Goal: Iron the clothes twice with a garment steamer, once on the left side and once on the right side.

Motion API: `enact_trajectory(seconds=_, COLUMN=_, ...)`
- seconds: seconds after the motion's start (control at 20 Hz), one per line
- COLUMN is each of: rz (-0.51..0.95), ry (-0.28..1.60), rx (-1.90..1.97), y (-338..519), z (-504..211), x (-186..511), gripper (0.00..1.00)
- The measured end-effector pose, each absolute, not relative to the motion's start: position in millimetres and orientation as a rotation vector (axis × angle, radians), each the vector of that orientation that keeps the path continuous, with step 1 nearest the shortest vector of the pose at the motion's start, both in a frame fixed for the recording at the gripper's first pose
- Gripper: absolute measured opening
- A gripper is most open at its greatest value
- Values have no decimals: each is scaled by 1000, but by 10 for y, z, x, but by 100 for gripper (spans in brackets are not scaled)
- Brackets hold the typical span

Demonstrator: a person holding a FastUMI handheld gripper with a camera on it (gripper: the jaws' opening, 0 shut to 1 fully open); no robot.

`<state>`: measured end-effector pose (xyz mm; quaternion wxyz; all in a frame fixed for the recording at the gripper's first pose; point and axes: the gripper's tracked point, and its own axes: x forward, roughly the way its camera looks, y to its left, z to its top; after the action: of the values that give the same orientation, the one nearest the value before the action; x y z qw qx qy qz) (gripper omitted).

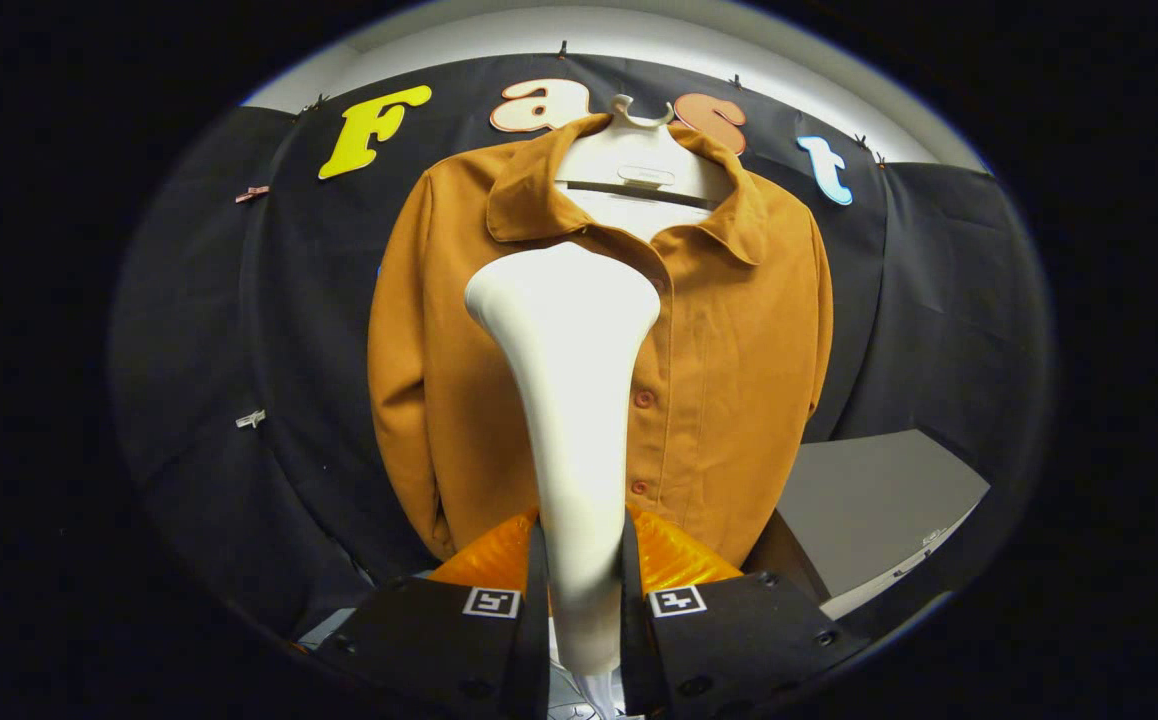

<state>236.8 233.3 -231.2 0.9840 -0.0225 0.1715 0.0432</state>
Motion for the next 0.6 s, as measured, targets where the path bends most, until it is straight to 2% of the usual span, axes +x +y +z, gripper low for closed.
enact_trajectory(seconds=0.6, rz=24, ry=314, rx=-124, y=2515, z=-2646, x=2665, gripper=32)
